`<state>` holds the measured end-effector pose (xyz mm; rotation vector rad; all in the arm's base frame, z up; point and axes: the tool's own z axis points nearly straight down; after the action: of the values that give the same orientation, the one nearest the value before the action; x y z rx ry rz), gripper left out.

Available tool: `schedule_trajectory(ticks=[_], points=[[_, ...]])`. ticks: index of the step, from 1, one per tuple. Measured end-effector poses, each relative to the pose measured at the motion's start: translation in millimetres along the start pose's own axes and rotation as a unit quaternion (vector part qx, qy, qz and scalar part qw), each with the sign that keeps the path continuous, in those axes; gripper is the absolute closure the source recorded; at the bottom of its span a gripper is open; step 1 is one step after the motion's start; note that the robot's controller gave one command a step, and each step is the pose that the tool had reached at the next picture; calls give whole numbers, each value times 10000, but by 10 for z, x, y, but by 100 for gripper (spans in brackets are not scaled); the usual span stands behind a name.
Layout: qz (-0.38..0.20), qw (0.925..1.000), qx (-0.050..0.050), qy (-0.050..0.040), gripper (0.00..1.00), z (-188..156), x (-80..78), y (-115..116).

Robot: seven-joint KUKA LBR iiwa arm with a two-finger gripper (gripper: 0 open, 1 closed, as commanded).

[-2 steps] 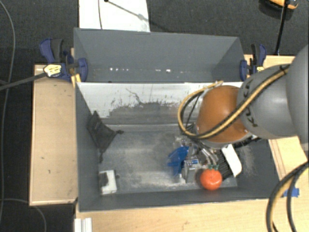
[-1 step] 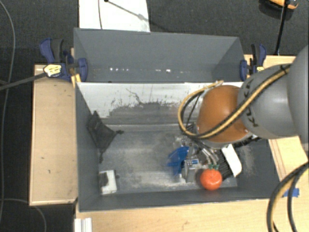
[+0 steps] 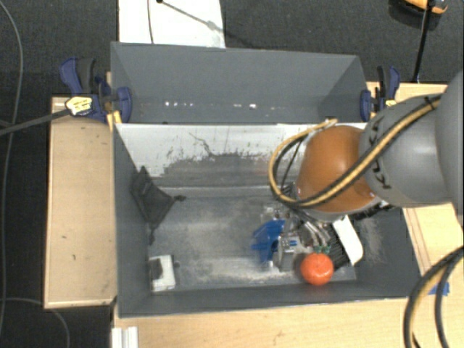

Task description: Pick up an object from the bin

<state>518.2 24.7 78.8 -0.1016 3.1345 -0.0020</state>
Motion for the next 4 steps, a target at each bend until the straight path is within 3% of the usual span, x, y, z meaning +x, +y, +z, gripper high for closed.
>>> schedule_trajectory(ticks=[4], points=[[25,10000,-5,-23,100,-367,-9,4]])
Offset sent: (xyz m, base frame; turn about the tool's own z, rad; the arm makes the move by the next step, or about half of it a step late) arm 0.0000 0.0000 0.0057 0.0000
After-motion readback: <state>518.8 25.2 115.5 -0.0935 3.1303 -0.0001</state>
